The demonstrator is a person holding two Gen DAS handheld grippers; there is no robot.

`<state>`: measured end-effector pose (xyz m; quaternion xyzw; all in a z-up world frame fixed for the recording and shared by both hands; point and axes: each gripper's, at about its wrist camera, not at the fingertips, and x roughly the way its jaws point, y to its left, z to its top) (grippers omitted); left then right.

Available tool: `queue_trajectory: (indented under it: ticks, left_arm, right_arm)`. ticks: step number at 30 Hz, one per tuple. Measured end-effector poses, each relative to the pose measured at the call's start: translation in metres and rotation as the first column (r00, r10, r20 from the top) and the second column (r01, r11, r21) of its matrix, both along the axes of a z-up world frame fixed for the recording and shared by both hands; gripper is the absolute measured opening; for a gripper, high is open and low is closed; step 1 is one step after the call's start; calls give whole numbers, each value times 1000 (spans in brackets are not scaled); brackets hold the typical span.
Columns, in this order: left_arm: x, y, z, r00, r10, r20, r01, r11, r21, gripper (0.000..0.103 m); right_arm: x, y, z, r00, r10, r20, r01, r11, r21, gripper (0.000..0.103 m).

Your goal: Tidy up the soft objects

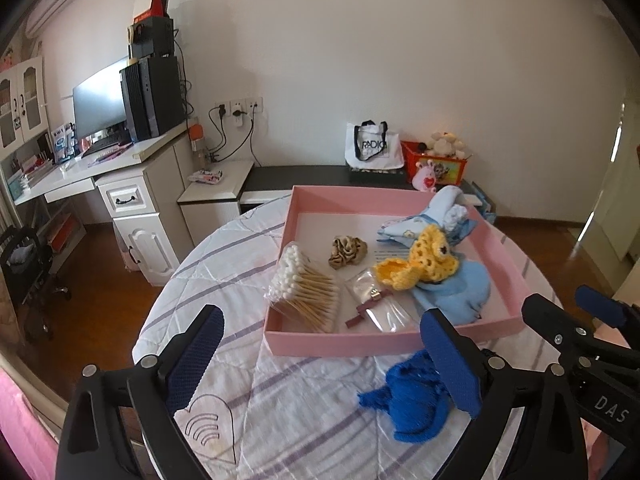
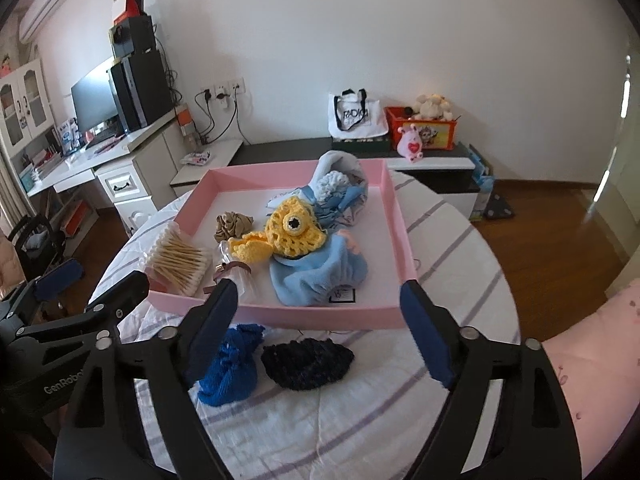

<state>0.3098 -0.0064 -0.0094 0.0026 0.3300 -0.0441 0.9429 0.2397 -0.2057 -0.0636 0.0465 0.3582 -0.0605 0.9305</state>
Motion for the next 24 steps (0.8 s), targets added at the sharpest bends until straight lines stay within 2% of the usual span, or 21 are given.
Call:
queue_trajectory:
  ticks: [9,11,13,17,20,24]
  left_arm:
    - [-41,-8,15,998,-3,56,2,1000,5,101]
    - [-51,-9,18,998,-1,70,1,1000,3,102]
    - [-60,-9,21,996,1,84,-1,1000,1,103]
    - [-78,-7,25,994,11,106,-11,1000,-3,103]
    - [-92,-6,30,992,13,122,-13,1000,-6,103]
    - [-112,-7,36,988,17,155,-16,1000,-6,103]
  right_arm:
    - [-34,-7,16,998,-23,51,23,1000,-6,84]
    - [-41,-8,18,998,-28,59,28,1000,-6,88]
    - [-49,-8,21,997,-35,66,36,999,-12,96]
    - [-64,-6,28,996,-33,88,35,999,-22,97]
    - [-74,-4,33,994,-36,104,40,999,-36,103]
    - [-92,0,43,990,-36,138,43,998,-49,103]
